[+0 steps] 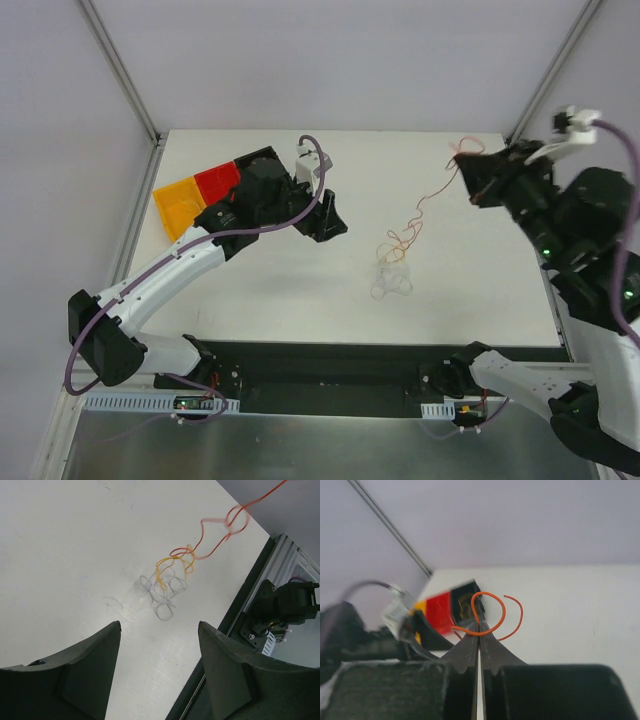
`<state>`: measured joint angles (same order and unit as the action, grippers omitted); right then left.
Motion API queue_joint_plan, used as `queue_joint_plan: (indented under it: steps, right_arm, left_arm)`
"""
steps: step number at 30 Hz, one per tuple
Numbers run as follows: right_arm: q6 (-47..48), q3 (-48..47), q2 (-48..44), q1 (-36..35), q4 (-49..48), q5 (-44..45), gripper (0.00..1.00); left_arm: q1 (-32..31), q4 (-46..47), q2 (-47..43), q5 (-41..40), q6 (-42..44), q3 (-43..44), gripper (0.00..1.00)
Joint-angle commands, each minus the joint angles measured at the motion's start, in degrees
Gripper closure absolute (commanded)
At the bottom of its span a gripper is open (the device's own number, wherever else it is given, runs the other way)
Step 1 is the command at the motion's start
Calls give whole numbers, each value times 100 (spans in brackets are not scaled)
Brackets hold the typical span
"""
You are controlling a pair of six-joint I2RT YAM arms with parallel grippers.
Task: Untangle the cables
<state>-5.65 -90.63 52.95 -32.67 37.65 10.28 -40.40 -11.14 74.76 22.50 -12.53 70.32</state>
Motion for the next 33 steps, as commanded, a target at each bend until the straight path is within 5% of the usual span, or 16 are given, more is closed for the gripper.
queue_joint_plan:
  steps: [1,5,11,19,28,33]
  right_arm:
    - [433,-2208,363,-12,-136,-78,99]
    - [416,-3127,743,-3,-125,-378,99]
    - [415,-1880,418,-3,-811,-150,99]
    - [426,-4286,1560,-3,-424,-544,99]
    - [-269,-2978,1174,-12,-1286,-967,100]
    - [-866,-2997,1438,-3,-1408,-1765,100]
  left_arm:
    - [85,235,-84,158,120,-54,37]
    - [111,252,-67,167,111,-63,37]
    - [182,287,-102,202,102,-80,37]
    - [278,1024,-163,1377,-73,-256,33]
    - [279,2746,-620,1907,-556,-1002,28]
    - [401,2215,-953,1390,-15,-1003,34]
